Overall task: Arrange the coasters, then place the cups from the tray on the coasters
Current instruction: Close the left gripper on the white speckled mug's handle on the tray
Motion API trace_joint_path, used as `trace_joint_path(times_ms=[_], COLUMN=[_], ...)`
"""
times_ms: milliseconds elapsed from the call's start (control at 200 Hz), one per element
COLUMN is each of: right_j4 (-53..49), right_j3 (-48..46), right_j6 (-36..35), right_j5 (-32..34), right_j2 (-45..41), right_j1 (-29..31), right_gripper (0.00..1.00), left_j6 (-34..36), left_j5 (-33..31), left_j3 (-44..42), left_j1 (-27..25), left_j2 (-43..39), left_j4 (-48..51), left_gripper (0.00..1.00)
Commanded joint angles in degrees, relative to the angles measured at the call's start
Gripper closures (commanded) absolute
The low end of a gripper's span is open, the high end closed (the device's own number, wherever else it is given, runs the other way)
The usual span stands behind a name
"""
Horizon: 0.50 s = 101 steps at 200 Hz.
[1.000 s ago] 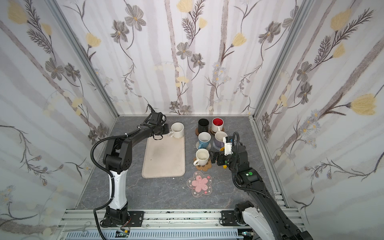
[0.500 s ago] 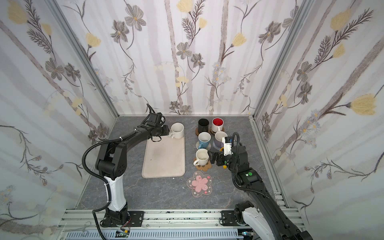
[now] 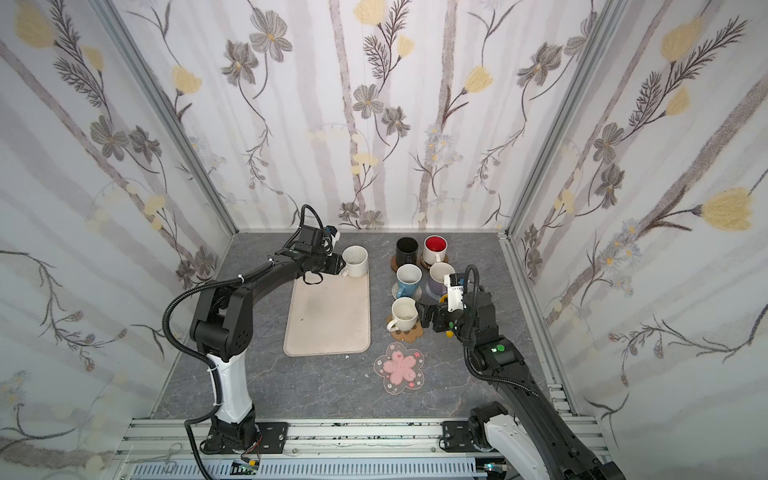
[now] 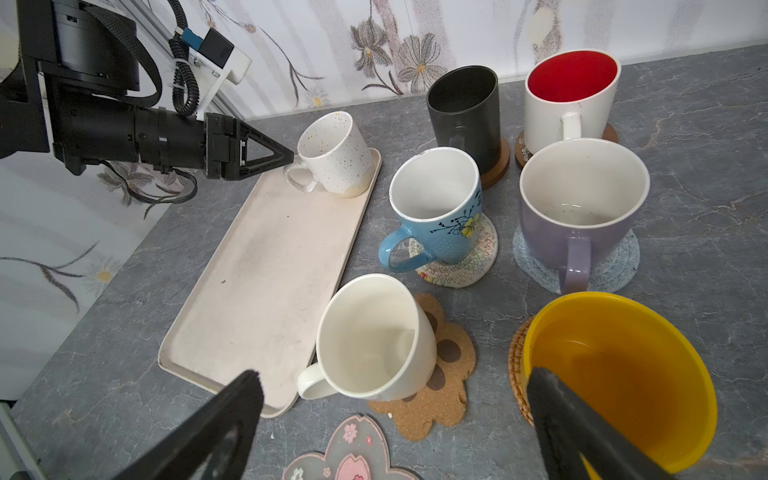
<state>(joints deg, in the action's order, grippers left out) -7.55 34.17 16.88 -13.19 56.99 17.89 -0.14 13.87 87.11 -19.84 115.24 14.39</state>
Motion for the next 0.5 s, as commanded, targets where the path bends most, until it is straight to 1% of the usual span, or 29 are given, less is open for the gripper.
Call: trace_joint_path(times_ms=[0,275,500], right_j4=[2.5,3.0,3.0], right_j3=[0.3,0.4,0.7], right_j6=[0.2,0.1,0.0], right_j5=[-0.6,-0.6,-0.2], right_j2=[0.5,2.1,3.4], right_j1=[0.0,0.0,0.0], right_gripper=[0.00,0.00,0.00], left_j6=[3.0,3.4,4.7], left_j5=[1.1,-1.1,-5.1], left_j3=[0.7,2.6,4.4], left_j1=[-0.1,-0.4,-1.6], left_j2=[1.2,4.2,6.2], left_j4=[0.6,0.9,1.1], left_gripper=[0.60,0.59,0.67])
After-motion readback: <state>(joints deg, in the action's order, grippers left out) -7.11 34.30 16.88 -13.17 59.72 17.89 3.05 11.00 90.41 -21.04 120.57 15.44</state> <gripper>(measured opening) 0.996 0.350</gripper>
